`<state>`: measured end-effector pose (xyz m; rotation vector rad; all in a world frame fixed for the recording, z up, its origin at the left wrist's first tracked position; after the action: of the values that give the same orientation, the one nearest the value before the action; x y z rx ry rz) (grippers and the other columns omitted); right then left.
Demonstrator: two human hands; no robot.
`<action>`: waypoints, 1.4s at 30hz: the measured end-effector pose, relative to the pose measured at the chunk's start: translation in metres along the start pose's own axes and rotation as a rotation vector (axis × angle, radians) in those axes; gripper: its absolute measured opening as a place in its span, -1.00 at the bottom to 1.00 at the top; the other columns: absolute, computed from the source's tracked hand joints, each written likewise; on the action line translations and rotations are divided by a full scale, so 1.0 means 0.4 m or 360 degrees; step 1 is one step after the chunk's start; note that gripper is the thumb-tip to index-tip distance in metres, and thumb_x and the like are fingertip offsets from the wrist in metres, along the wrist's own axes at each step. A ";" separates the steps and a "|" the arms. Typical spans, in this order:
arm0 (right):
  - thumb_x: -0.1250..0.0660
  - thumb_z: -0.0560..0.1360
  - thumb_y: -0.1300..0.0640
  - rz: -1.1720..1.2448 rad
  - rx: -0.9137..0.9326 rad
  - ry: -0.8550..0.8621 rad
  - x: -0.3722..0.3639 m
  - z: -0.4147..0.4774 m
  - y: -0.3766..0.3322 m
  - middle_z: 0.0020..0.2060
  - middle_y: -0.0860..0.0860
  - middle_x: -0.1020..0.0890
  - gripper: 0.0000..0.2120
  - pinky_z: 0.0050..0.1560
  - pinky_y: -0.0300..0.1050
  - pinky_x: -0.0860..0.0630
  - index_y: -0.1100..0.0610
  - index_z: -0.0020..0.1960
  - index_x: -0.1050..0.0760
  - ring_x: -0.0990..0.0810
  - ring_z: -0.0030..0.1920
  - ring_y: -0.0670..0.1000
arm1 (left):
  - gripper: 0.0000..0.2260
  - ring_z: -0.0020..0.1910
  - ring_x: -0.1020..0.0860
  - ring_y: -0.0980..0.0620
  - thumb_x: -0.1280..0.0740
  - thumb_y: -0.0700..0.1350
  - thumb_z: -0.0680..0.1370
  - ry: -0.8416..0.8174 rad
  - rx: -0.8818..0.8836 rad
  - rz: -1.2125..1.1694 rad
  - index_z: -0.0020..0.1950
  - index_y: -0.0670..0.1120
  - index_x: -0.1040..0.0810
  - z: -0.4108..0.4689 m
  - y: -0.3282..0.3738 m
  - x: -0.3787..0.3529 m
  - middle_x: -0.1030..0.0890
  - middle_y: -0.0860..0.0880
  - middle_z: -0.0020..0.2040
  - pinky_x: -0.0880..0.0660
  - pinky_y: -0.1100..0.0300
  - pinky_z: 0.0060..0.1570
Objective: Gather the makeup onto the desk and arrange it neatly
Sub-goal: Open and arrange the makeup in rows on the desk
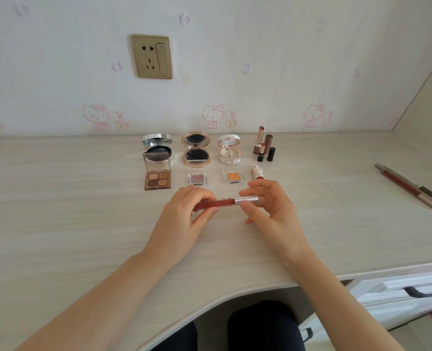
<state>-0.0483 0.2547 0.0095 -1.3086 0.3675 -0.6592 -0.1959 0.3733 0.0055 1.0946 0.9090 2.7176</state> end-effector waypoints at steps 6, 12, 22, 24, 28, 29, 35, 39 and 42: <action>-0.23 0.57 0.28 -0.0115 -0.0018 0.0004 -0.002 0.006 0.008 -0.18 0.03 -0.61 -0.86 -0.23 -0.20 -0.56 0.10 -0.02 -0.53 -0.60 -0.20 -0.05 | -0.89 -0.09 -0.50 0.12 -0.40 -0.13 0.50 -0.0005 0.0011 0.0019 0.00 -0.05 -0.56 0.001 -0.003 0.000 -0.53 0.12 -0.09 -0.39 0.39 -0.09; -0.34 0.52 0.22 0.0051 -0.0067 0.0027 0.000 0.007 0.011 -0.04 0.04 -0.62 -0.81 -0.20 -0.19 -0.58 0.10 0.11 -0.42 -0.65 -0.11 -0.03 | -0.90 -0.08 -0.52 0.14 -0.38 -0.12 0.51 -0.0039 0.0012 -0.0009 0.01 -0.03 -0.54 0.000 0.003 0.000 -0.53 0.12 -0.08 -0.41 0.37 -0.10; -0.32 0.51 0.31 -0.0043 0.0031 -0.0036 0.002 0.005 0.007 0.01 0.03 -0.58 -0.79 -0.24 -0.21 -0.56 0.06 0.06 -0.49 -0.61 -0.08 -0.03 | -0.91 -0.11 -0.52 0.14 -0.39 -0.14 0.51 -0.0050 0.0030 -0.0038 0.00 -0.03 -0.55 0.001 0.003 0.001 -0.53 0.13 -0.09 -0.40 0.41 -0.13; -0.34 0.53 0.19 0.0050 -0.0062 0.0026 0.001 0.006 0.009 -0.07 0.04 -0.62 -0.82 -0.23 -0.19 -0.57 0.08 0.12 -0.47 -0.63 -0.13 -0.02 | -0.91 -0.11 -0.52 0.15 -0.39 -0.14 0.51 -0.0051 0.0011 -0.0041 0.00 -0.03 -0.55 0.000 0.006 0.002 -0.53 0.14 -0.09 -0.40 0.41 -0.13; -0.26 0.57 0.24 0.0020 -0.0086 0.0053 -0.003 0.010 0.016 -0.25 0.08 -0.64 -0.93 -0.25 -0.12 -0.53 0.13 -0.03 -0.52 -0.61 -0.26 -0.01 | -0.91 -0.10 -0.53 0.14 -0.39 -0.15 0.51 -0.0044 0.0015 -0.0049 -0.01 -0.04 -0.55 -0.002 0.008 0.003 -0.53 0.13 -0.09 -0.42 0.40 -0.11; -0.26 0.55 0.30 -0.0008 -0.0050 0.0029 -0.001 0.008 0.016 -0.18 0.08 -0.63 -0.88 -0.24 -0.14 -0.54 0.12 -0.03 -0.51 -0.61 -0.22 0.00 | -0.91 -0.11 -0.53 0.13 -0.39 -0.15 0.51 -0.0040 0.0019 -0.0049 -0.01 -0.04 -0.55 -0.001 0.006 0.002 -0.53 0.12 -0.09 -0.42 0.38 -0.12; -0.25 0.58 0.17 0.0071 -0.0100 -0.0003 -0.003 0.008 0.011 -0.15 0.06 -0.65 -0.85 -0.18 -0.18 -0.58 0.10 0.14 -0.48 -0.65 -0.14 0.01 | -0.91 -0.13 -0.52 0.12 -0.40 -0.15 0.51 -0.0045 0.0005 -0.0061 0.00 -0.05 -0.55 0.000 0.005 0.001 -0.53 0.12 -0.09 -0.43 0.36 -0.15; -0.21 0.60 0.19 -0.0026 -0.0070 0.0043 -0.004 0.010 0.019 -0.24 0.05 -0.65 -0.87 -0.20 -0.16 -0.55 0.13 -0.02 -0.54 -0.62 -0.22 -0.04 | -0.90 -0.13 -0.53 0.09 -0.39 -0.14 0.51 -0.0047 0.0020 -0.0070 0.01 -0.04 -0.54 0.000 0.003 0.001 -0.53 0.13 -0.07 -0.45 0.30 -0.15; -0.19 0.58 0.30 -0.0040 -0.0013 0.0043 0.002 0.009 0.014 -0.10 0.09 -0.63 -0.79 -0.14 -0.14 -0.58 0.09 0.07 -0.54 -0.61 -0.15 -0.05 | -0.89 -0.12 -0.54 0.10 -0.38 -0.12 0.52 -0.0048 0.0049 -0.0064 0.03 -0.01 -0.53 0.000 0.002 0.000 -0.54 0.13 -0.06 -0.47 0.29 -0.12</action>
<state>-0.0442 0.2576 0.0052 -1.3149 0.3764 -0.6979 -0.1959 0.3726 0.0060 1.1075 0.9607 2.6563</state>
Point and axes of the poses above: each hand's wrist, its own z-axis towards the middle knuckle, its own x-axis out of the back of the hand, y = z × x, the point moved 1 cm from there along z, towards the middle knuckle
